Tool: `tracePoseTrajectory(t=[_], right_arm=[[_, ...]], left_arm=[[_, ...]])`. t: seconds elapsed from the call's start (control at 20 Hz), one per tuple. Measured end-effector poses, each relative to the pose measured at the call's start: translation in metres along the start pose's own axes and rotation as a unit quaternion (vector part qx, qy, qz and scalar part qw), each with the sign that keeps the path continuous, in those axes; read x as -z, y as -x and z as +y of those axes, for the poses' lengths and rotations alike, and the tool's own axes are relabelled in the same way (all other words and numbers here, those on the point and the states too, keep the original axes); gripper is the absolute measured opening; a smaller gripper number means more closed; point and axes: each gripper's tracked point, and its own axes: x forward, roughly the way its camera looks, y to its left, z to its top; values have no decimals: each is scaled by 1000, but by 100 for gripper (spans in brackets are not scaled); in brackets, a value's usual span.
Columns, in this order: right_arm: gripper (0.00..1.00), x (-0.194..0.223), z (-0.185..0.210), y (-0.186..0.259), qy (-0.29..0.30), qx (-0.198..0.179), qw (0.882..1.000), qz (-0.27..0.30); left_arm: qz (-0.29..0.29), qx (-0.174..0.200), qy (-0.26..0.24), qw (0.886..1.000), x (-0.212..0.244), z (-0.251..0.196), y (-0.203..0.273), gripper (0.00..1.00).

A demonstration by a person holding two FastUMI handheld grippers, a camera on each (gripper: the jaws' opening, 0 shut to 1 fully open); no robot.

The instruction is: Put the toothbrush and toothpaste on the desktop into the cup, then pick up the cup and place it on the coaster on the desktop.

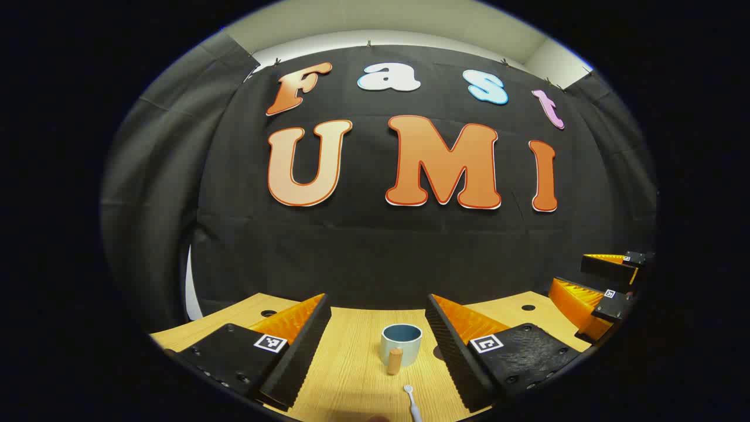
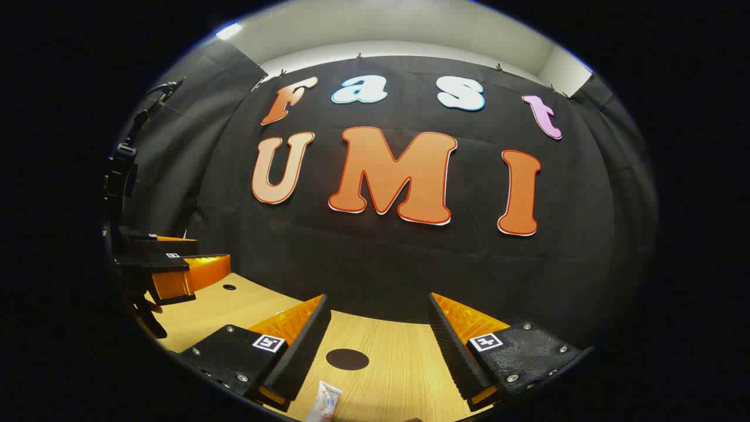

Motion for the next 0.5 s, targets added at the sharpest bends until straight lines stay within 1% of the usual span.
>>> tracePoseTrajectory(t=[0.05, 0.1, 0.15, 0.25, 0.3, 0.35, 0.4, 0.45, 0.5], right_arm=[[98, 0, 0, 0, -1, 1, 1000, 1], [98, 2, -1, 0, -1, 2, 1000, 3], [98, 4, -2, 0, -1, 3, 1000, 5], [98, 8, -3, 1, -2, 3, 1000, 14], [98, 10, -3, 0, -2, 3, 1000, 17], [98, 12, -3, 0, -2, 3, 1000, 22], [98, 14, -3, 1, -3, 2, 1000, 25], [99, 16, -2, 0, -4, 1, 1000, 28], [98, 18, -3, 1, -6, -1, 999, 32]], left_arm=[[-2, -1, 0, 1000, 0, 0, 1, 97], [-3, 0, 0, 1000, -2, -1, 0, 100], [-3, 0, 1, 1000, 0, -2, 0, 97], [-1, 2, 3, 1000, 0, -3, -1, 97], [0, 4, 4, 1000, -1, -4, -2, 100], [1, 4, 5, 1000, 1, -5, -1, 97], [3, 6, 6, 1000, 2, -6, -2, 100], [5, 5, 7, 1000, 5, -7, -1, 100], [8, 6, 8, 1000, 7, -7, -2, 98]])
